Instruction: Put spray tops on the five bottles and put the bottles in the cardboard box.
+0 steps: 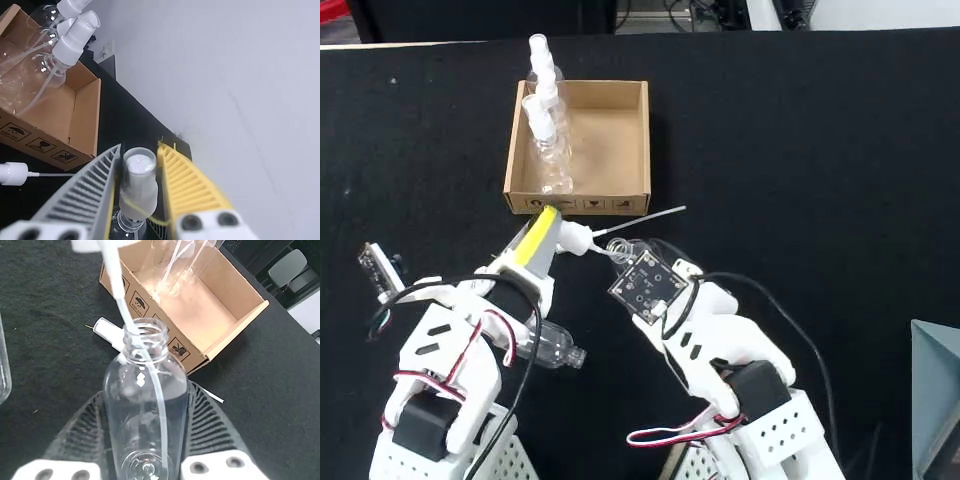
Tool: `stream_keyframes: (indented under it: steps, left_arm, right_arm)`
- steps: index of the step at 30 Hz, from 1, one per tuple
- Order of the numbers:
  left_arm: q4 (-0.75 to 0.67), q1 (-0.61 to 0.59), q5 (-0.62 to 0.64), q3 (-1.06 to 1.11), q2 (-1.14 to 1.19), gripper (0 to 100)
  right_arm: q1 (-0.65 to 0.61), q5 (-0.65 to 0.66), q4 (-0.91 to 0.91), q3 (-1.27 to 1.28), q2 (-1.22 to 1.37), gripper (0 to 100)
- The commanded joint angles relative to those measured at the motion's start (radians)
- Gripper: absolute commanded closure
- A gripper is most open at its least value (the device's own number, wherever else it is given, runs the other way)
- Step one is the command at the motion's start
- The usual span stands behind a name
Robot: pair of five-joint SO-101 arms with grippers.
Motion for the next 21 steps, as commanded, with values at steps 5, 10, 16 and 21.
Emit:
stream_keyframes:
  steps: [5,10,16,21]
  left_arm:
    - [-0.031,0.018,-0.035,0.012,-0.003,97]
    - [-0.106,0.018,-0.041,0.061,-0.003,97]
    - [-0.18,0.033,-0.041,0.113,-0.003,97]
    - [-0.17,0.114,-0.043,0.114,-0.003,97]
  right_arm:
    - [-0.018,-0.002,-0.031,-0.007,-0.019,98.7]
    - [-0.018,-0.002,-0.029,-0.007,-0.021,98.7]
    - [-0.018,-0.002,-0.031,-0.007,-0.021,98.7]
    - [-0.018,-0.002,-0.031,-0.007,-0.021,98.7]
